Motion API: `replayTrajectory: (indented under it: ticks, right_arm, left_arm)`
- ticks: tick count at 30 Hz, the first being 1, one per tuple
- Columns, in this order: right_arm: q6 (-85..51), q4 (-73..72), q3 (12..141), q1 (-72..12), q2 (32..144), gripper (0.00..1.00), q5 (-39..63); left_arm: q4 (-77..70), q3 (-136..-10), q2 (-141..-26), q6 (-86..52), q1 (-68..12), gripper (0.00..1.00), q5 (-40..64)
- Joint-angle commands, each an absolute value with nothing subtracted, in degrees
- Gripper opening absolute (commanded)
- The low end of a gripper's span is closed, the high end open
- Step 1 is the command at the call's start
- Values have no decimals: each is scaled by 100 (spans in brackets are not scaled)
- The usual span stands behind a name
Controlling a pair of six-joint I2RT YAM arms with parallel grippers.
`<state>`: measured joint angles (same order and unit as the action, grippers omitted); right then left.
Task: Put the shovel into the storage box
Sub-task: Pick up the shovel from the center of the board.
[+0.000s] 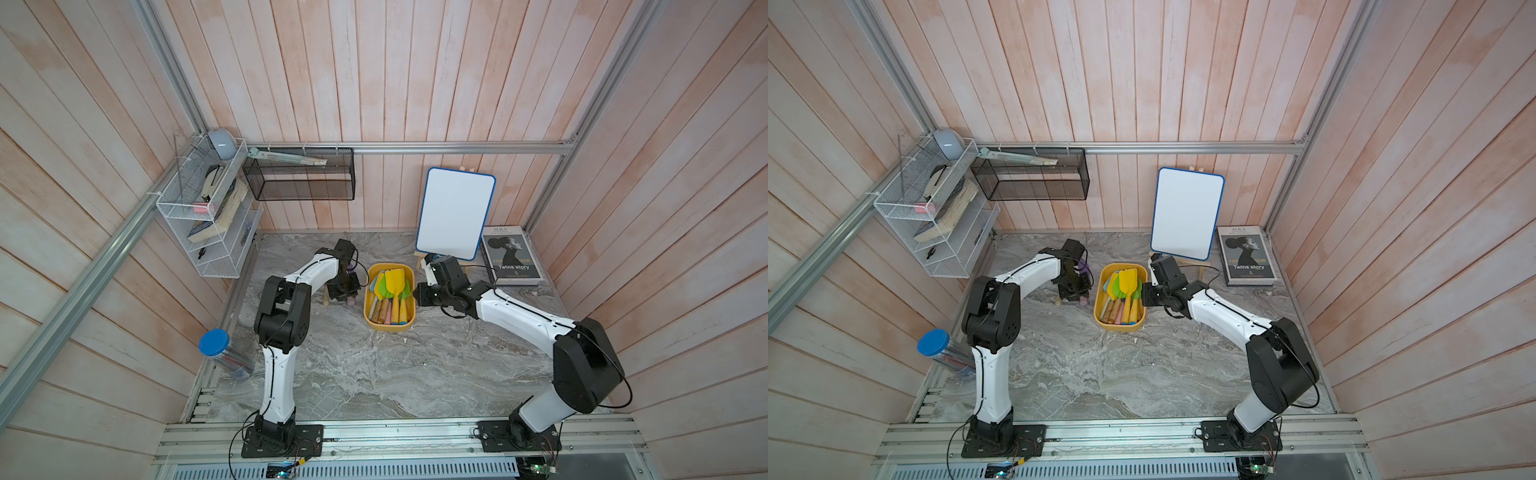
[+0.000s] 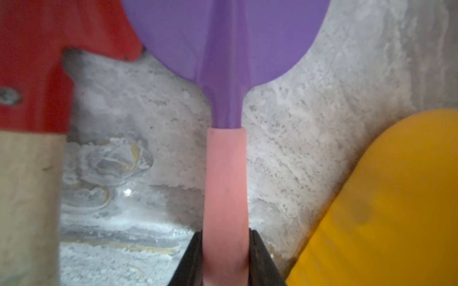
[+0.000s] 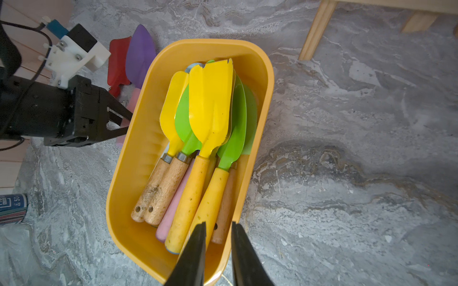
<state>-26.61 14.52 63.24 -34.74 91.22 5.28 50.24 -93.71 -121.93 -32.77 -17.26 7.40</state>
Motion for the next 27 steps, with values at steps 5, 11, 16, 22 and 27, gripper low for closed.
replayTrajectory:
  ticks: [5, 11, 16, 22, 27]
  right_arm:
    - [-2814, 1147, 6350, -3507, 9004, 23, 943]
    - [-2996, 803, 6466, -3512, 9095, 24, 1355]
    - [-3130, 540, 6690, -3515, 9193, 26, 1585]
    - [-3315, 212, 6928, -3505, 9386, 33, 1890]
    - [-3445, 52, 6962, -3495, 9450, 34, 2054]
  left_arm:
    - [4975, -9273, -11197, -3204, -1848, 18, 967]
    - [4899, -8800, -10441, -3225, -2042, 18, 1221]
    - [5019, -8591, -9980, -3244, -2350, 18, 1553]
    - [5027, -8364, -9732, -3291, -2843, 18, 1951]
    - [4761, -8087, -9550, -3357, -3011, 18, 2290]
